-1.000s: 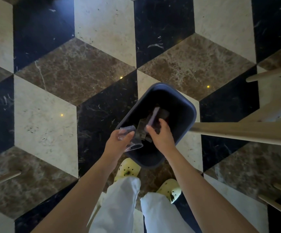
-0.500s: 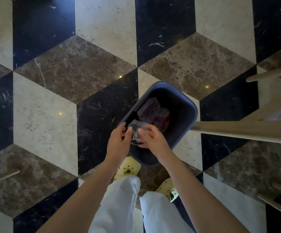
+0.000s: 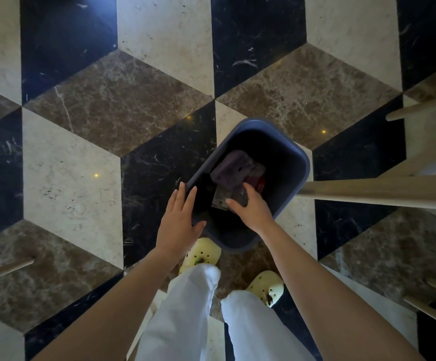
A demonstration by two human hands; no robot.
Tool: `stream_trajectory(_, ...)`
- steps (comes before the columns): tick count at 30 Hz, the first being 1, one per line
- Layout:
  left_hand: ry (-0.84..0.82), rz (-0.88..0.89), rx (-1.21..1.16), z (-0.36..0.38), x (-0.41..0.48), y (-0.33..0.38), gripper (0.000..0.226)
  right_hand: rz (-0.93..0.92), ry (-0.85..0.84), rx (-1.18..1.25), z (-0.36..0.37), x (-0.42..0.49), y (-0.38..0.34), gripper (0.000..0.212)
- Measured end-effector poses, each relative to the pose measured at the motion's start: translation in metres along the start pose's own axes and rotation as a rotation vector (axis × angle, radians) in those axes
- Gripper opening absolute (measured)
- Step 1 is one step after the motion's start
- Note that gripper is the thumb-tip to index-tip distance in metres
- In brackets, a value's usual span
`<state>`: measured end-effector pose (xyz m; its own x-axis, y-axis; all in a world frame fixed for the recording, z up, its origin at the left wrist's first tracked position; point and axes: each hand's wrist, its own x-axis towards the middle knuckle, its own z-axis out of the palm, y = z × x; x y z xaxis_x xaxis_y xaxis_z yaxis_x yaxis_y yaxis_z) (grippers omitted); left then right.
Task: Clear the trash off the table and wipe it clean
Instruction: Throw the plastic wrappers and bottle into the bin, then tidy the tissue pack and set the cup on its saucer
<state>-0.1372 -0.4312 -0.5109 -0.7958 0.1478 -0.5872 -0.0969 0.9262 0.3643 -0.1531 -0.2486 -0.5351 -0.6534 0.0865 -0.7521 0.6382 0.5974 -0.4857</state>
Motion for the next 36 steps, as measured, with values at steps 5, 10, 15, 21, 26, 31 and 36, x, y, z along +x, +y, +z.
stream_trajectory(5,-0.112,0.023,0.087,-0.044,-0.014,0.031,0.081,0.002,-0.048,-0.284,-0.033,-0.042,-0.021,0.086)
stream_trajectory(10,-0.273,0.064,0.108,-0.137,-0.034,0.084,0.077,0.003,-0.078,-0.395,-0.096,-0.098,-0.080,0.093)
stream_trajectory(15,-0.256,0.129,0.162,-0.257,-0.064,0.154,0.072,-0.080,-0.099,-0.309,-0.174,-0.170,-0.168,0.079)
stream_trajectory(21,-0.104,0.276,0.211,-0.389,-0.105,0.240,0.069,-0.195,0.087,-0.403,-0.284,-0.274,-0.256,0.078)
stream_trajectory(26,-0.047,0.398,0.257,-0.452,-0.144,0.329,0.069,-0.156,0.258,-0.383,-0.378,-0.355,-0.271,0.085)
stream_trajectory(31,-0.026,0.614,0.317,-0.468,-0.198,0.416,0.068,-0.083,0.446,-0.284,-0.442,-0.446,-0.227,0.081)
stream_trajectory(36,-0.049,0.791,0.415,-0.457,-0.248,0.487,0.066,-0.022,0.552,-0.240,-0.463,-0.539,-0.173,0.049)
